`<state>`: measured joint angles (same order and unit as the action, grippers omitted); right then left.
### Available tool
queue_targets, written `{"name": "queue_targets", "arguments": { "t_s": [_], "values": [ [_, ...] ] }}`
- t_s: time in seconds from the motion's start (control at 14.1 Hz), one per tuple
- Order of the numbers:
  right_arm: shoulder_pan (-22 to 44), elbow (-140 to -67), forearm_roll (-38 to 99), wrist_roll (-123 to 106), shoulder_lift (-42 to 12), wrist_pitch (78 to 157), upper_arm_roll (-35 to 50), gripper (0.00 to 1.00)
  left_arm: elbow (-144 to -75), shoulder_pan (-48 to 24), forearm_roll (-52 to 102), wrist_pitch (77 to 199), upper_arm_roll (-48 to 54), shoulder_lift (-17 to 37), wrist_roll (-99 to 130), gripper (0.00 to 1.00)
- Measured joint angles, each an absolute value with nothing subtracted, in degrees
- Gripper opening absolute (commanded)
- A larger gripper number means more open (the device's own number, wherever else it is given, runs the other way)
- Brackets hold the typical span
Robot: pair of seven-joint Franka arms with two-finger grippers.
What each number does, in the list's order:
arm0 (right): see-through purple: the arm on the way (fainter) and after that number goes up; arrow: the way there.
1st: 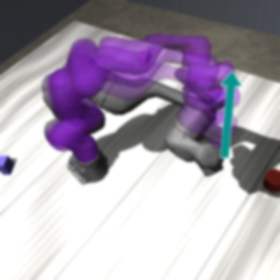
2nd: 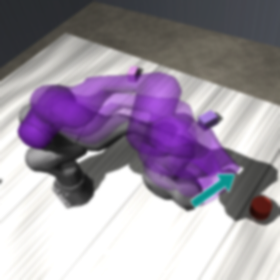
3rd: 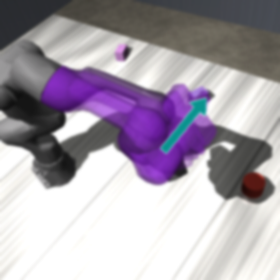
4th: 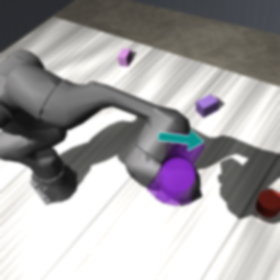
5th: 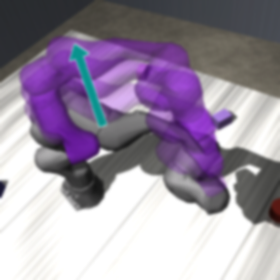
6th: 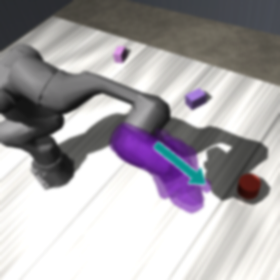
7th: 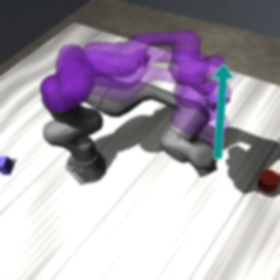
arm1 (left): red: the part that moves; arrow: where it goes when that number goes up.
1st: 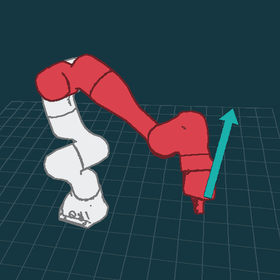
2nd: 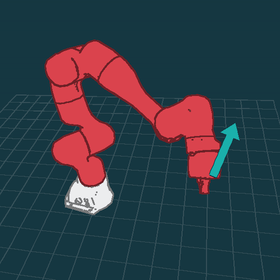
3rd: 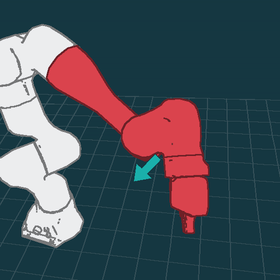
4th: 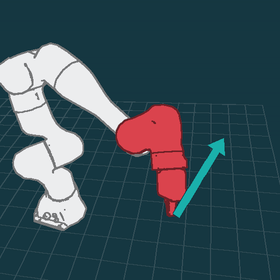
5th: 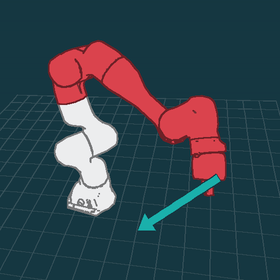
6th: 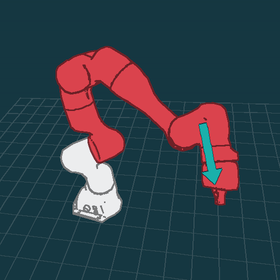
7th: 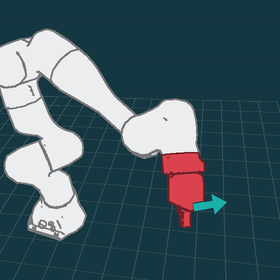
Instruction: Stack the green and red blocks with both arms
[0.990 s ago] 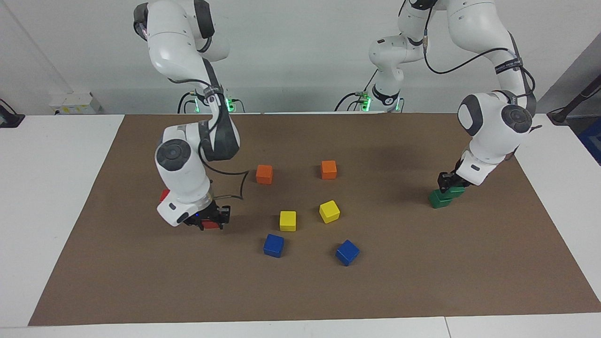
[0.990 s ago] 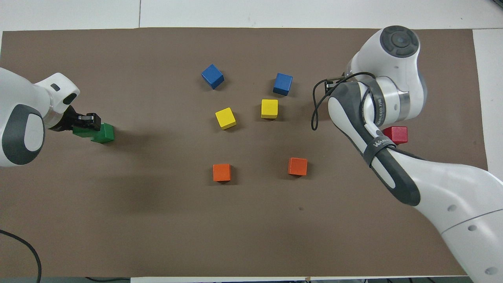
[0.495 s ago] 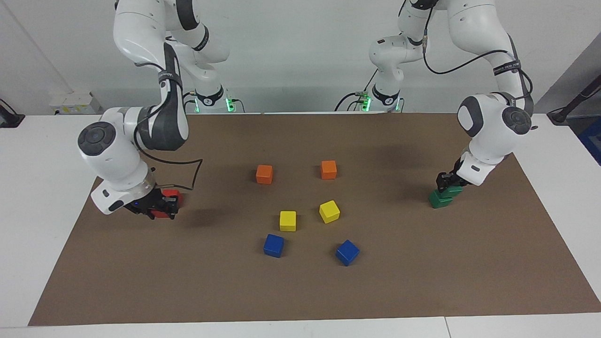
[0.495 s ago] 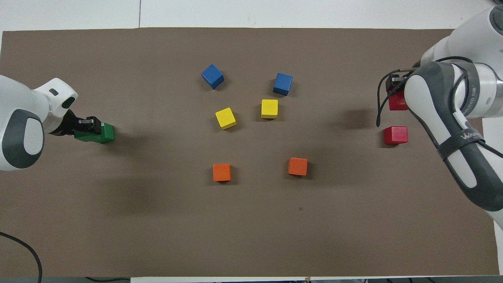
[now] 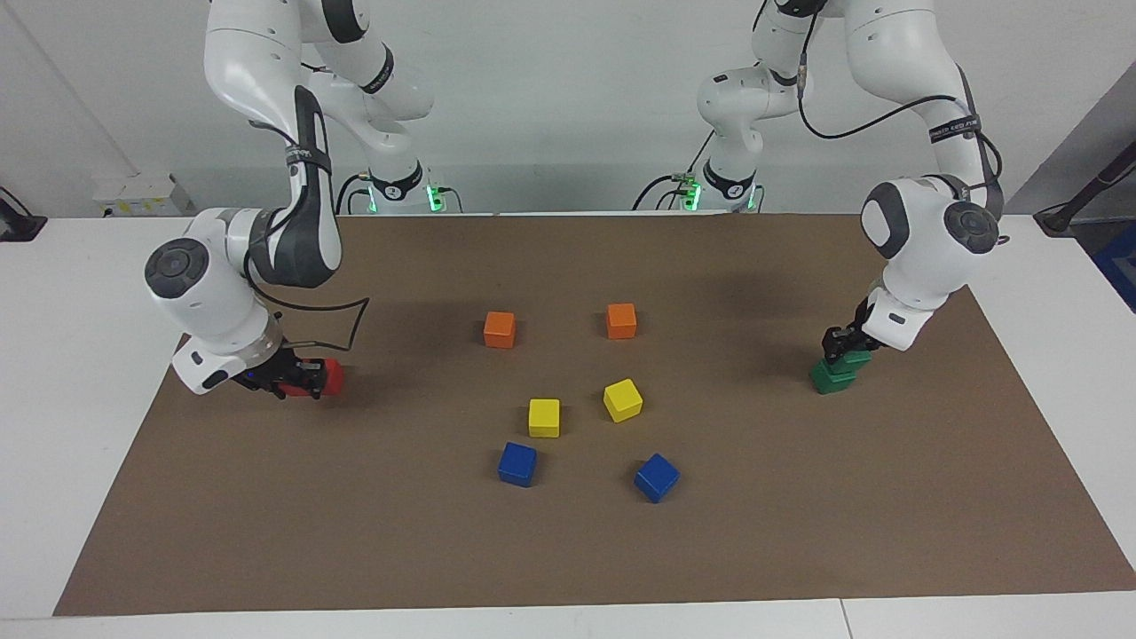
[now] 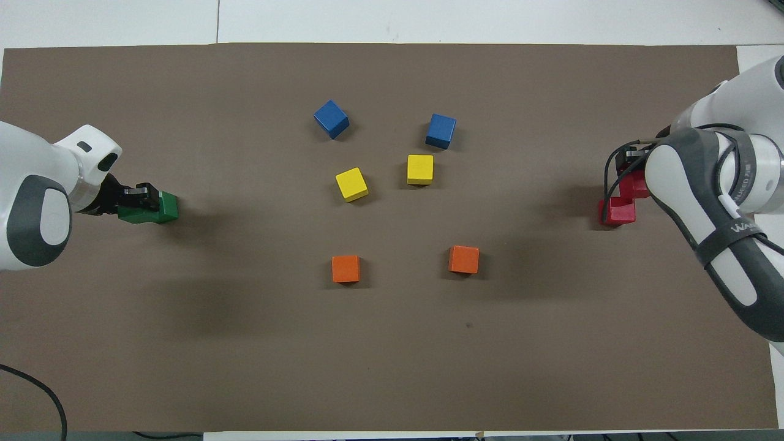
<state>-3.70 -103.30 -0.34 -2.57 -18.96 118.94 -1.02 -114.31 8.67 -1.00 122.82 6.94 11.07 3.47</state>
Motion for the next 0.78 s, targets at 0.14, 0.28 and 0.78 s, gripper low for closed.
{"name": "queue_targets", "arguments": {
  "t_s": [0.14, 0.28, 0.78],
  "values": [
    [-3.04, -105.22, -0.34, -1.55, -18.09, 120.86, -0.97, 0.0, -114.32, 8.68, -0.97, 122.83, 6.94, 11.07, 3.51, 0.0],
    [-2.59, -106.86, -0.34, -1.27, -17.56, 122.45, -0.95, 0.0, -114.34, 8.68, -0.96, 122.85, 6.94, 11.07, 3.51, 0.0],
    [-2.6, -109.54, -0.34, -1.27, -16.21, 123.79, -0.95, 0.0, -114.52, 8.6, -0.92, 123.16, 7.08, 11.07, 3.52, 0.6]
  ]
}}
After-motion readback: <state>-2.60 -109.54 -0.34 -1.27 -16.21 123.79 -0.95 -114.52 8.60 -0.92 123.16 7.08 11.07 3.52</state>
